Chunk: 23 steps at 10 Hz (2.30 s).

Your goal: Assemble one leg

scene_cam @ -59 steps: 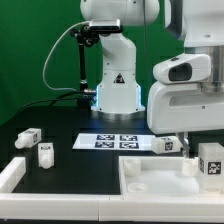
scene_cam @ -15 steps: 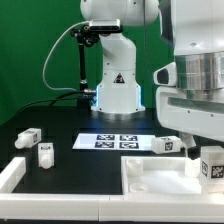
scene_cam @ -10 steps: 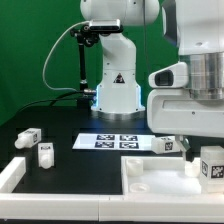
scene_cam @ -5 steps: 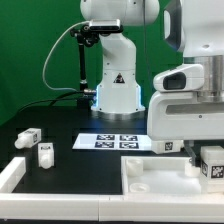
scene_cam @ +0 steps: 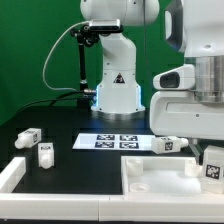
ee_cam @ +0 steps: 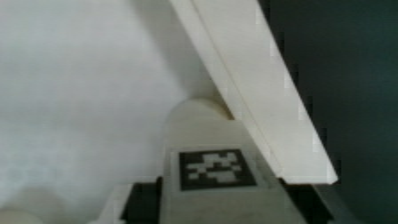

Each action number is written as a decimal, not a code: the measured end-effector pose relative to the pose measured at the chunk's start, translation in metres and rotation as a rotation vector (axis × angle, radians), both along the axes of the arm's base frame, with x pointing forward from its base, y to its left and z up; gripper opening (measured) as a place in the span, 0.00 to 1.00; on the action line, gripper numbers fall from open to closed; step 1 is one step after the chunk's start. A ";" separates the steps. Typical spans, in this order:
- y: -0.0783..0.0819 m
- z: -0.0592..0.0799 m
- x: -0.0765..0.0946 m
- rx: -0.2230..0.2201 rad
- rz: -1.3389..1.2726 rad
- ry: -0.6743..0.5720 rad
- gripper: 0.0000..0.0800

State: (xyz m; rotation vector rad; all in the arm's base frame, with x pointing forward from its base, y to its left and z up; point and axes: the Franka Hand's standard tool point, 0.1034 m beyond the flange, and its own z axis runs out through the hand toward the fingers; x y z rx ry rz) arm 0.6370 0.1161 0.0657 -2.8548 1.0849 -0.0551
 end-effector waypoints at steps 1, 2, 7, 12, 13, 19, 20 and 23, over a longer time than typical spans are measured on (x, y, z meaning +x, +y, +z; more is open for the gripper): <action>0.002 0.000 0.000 0.007 -0.160 0.012 0.36; 0.002 -0.001 0.001 0.019 -0.327 0.020 0.36; 0.000 -0.001 0.002 0.100 -0.717 0.018 0.36; -0.003 0.000 0.005 0.242 -1.388 0.147 0.36; -0.003 0.001 0.007 0.265 -1.442 0.149 0.36; -0.002 0.001 0.006 0.262 -1.302 0.122 0.60; -0.002 0.006 0.007 0.257 -1.168 0.104 0.74; 0.003 0.015 0.001 0.224 -0.777 0.076 0.81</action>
Offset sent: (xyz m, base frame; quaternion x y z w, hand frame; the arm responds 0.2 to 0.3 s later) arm 0.0320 0.0114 0.0053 0.1355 -0.0260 0.4087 0.9022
